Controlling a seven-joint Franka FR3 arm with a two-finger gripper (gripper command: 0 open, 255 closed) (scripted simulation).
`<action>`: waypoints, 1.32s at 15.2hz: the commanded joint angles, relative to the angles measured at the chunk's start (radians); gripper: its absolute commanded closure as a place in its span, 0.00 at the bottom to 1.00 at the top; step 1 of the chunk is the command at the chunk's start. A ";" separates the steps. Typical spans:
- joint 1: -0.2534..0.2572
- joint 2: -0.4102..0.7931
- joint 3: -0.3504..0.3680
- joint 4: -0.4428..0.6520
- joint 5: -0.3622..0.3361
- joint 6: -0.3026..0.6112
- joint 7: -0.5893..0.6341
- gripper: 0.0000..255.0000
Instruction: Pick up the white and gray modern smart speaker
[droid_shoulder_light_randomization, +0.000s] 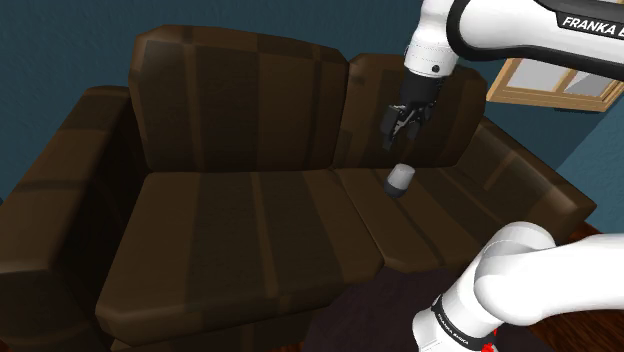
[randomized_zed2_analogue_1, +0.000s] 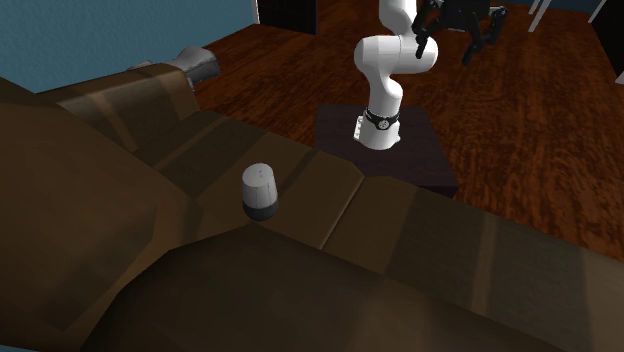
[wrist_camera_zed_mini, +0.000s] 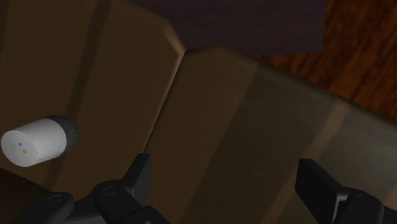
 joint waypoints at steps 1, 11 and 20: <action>0.000 0.000 0.000 0.000 0.000 0.000 0.000 0.00; -0.057 0.012 -0.226 -0.150 -0.129 0.185 -0.260 0.00; -0.098 0.165 -0.443 -0.167 -0.214 0.382 -0.495 0.00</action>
